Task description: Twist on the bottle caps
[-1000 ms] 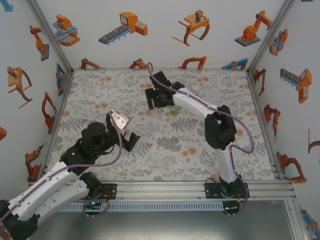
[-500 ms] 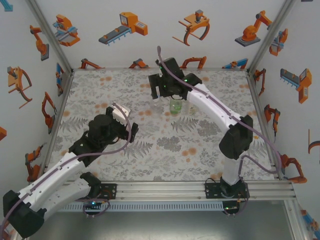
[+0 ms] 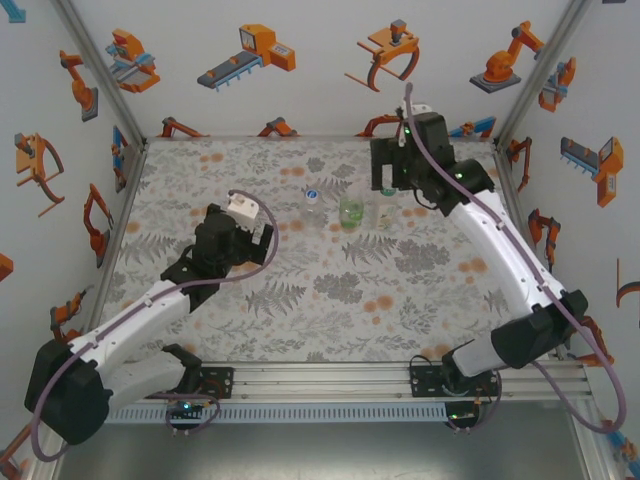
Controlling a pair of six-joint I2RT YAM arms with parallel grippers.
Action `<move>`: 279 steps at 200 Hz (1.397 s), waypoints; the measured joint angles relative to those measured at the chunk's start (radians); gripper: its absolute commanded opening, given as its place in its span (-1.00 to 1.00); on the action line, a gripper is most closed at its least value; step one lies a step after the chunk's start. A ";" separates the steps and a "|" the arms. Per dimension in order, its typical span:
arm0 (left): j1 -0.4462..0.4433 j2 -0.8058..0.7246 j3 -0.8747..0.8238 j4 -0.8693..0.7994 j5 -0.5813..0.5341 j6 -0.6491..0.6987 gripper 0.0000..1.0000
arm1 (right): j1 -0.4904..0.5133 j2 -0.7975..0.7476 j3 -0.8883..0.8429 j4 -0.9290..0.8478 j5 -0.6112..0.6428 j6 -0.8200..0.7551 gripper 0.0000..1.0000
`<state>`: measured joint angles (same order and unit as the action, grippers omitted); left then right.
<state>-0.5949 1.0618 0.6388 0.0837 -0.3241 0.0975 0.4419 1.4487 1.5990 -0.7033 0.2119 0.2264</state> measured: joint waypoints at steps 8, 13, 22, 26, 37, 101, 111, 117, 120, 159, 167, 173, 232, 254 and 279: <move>0.013 0.014 0.000 0.017 -0.024 0.001 0.94 | -0.032 -0.021 -0.036 0.001 0.011 -0.006 0.98; 0.021 0.021 0.000 0.026 -0.035 0.001 0.94 | -0.053 -0.032 -0.058 0.003 0.015 -0.010 0.98; 0.036 0.035 0.000 0.043 -0.054 0.003 0.94 | -0.092 -0.056 -0.108 0.011 0.023 -0.015 0.98; 0.043 0.041 0.000 0.051 -0.061 0.004 0.94 | -0.107 -0.066 -0.130 0.016 0.026 -0.018 0.98; 0.062 0.053 0.000 0.073 -0.078 0.009 0.94 | -0.147 -0.093 -0.198 0.033 0.043 -0.022 0.98; 0.214 0.092 -0.077 0.227 -0.108 0.028 0.94 | -0.278 -0.192 -0.759 0.451 0.126 -0.136 0.99; 0.241 0.093 -0.109 0.255 -0.105 0.031 0.94 | -0.299 -0.181 -0.837 0.546 0.126 -0.151 0.99; 0.256 0.095 -0.130 0.274 -0.102 0.032 0.94 | -0.312 -0.174 -0.890 0.620 0.124 -0.160 0.99; 0.264 0.095 -0.140 0.284 -0.101 0.032 0.94 | -0.318 -0.170 -0.918 0.662 0.122 -0.165 0.99; 0.333 0.154 -0.235 0.449 -0.063 0.056 0.94 | -0.369 -0.043 -1.137 1.073 0.103 -0.177 0.99; 0.344 0.177 -0.252 0.494 -0.043 0.058 0.94 | -0.373 -0.012 -1.157 1.154 0.100 -0.178 0.98; 0.352 0.192 -0.264 0.524 -0.029 0.058 0.94 | -0.375 0.005 -1.166 1.203 0.098 -0.179 0.98; 0.441 0.237 -0.282 0.605 0.100 0.018 0.94 | -0.431 0.076 -1.256 1.546 0.026 -0.174 0.99; 0.452 0.237 -0.282 0.614 0.135 0.010 0.94 | -0.434 0.087 -1.271 1.571 0.008 -0.174 0.92; 0.452 0.257 -0.278 0.616 0.163 0.006 0.94 | -0.435 0.087 -1.264 1.585 0.029 -0.159 0.98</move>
<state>-0.1432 1.3193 0.3607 0.6994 -0.1616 0.1040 0.0074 1.5360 0.3347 0.8822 0.2413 0.0673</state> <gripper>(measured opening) 0.973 0.989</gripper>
